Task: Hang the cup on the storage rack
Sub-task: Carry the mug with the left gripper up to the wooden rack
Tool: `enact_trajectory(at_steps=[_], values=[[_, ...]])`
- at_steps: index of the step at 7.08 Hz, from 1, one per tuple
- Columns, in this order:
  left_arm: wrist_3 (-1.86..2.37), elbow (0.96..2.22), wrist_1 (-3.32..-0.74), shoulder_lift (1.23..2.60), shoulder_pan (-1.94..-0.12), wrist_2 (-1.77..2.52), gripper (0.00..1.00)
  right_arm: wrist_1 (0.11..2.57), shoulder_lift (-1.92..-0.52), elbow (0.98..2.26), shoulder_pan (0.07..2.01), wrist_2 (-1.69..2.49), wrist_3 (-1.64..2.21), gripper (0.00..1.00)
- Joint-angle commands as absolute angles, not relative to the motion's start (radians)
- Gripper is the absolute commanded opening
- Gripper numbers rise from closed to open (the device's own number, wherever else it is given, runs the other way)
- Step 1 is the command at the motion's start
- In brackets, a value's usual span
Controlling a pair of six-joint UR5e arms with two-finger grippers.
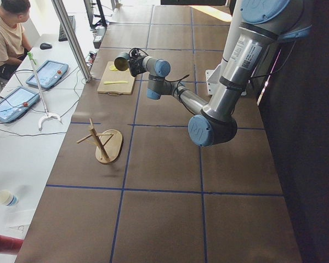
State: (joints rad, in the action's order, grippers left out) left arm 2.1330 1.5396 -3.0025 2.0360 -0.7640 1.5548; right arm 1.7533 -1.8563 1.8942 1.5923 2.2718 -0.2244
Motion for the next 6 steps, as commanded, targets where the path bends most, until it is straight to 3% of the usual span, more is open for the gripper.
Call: enact_trajectory(at_steps=[1,3,6], values=[[2.445,1.534,-3.101,1.975,-0.846,1.482,0.08,1.753,-1.852,1.893,1.592,2.270,-0.225,1.00],[2.595,1.496,-3.171,1.910,-0.929,1.437,0.08,1.753,-1.850,1.891,1.592,2.270,-0.225,1.00],[2.727,1.298,-3.363,1.907,-1.003,1.437,0.08,1.753,-1.848,1.888,1.592,2.269,-0.225,1.00]])
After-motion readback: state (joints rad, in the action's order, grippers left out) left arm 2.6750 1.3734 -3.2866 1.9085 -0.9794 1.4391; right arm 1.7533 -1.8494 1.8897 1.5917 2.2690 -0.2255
